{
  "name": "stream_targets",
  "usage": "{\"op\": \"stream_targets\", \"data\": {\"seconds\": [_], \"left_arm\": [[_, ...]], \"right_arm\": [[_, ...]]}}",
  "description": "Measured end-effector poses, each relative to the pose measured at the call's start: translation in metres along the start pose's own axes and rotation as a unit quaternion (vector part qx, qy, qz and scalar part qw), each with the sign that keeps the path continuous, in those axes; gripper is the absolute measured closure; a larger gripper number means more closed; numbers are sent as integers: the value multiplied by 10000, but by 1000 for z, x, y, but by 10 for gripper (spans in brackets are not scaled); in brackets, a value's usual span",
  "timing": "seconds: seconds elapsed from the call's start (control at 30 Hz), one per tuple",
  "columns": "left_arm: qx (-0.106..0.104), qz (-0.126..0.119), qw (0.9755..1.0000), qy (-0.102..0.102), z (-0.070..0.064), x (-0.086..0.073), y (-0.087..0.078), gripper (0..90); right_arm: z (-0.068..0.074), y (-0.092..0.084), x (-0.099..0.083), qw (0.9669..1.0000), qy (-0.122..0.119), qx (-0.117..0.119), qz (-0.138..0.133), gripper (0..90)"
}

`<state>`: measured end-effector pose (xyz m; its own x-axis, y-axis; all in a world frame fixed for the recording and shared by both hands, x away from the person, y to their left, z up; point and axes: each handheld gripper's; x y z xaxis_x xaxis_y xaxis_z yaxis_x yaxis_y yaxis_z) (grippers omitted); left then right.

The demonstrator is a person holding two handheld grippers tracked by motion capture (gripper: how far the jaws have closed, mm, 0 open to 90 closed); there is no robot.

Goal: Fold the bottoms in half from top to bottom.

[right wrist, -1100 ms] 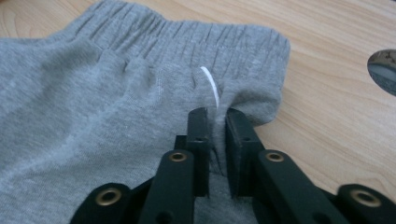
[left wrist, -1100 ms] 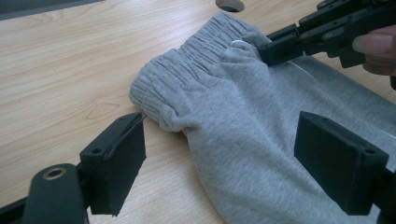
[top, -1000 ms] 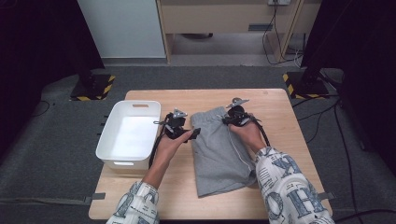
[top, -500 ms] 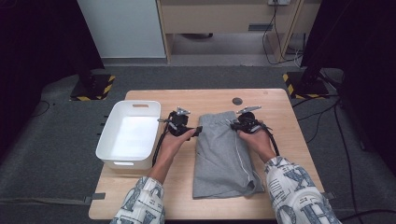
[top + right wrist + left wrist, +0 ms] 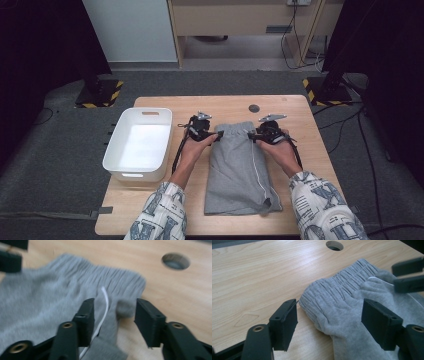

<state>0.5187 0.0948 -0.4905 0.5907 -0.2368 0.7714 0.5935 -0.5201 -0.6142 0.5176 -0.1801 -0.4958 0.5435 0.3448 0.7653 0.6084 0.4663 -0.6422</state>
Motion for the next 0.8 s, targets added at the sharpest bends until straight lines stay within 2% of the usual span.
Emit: {"op": "stream_targets", "data": {"seconds": [0.1, 0.2, 0.27, 0.5, 0.67, 0.8], "left_arm": [[-3, 39, 10000, -22, 1, -1, 3, 294], [95, 122, 9999, 45, 1, -4, 10, 296], [122, 122, 9998, 21, 2, -5, 12, 300], [169, 263, 9995, 43, 4, -10, 22, 314], [194, 378, 9991, -43, 8, -15, 28, 319], [188, 473, 9987, -22, 9, -17, 31, 333]], "right_arm": [[-5, -2, 7, 10000, 14, -76, -51, 431], [-11, 0, 11, 9998, 128, -115, -96, 417], [-13, 2, 12, 9997, 207, -116, -109, 414], [-16, 18, 12, 9995, 270, -165, 100, 410], [-15, 26, 8, 9991, 287, -178, 261, 402], [-15, 32, 3, 9988, 344, -24, 334, 389]]}}
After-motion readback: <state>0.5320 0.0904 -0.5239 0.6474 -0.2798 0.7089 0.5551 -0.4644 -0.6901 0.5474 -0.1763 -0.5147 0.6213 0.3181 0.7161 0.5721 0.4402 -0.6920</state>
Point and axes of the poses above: each handheld gripper's, and its own axes: y roughly forward along the jaws, x roughly out of its top, z roughly to its left, and after that the axes turned 2 degrees about -y, right-handed
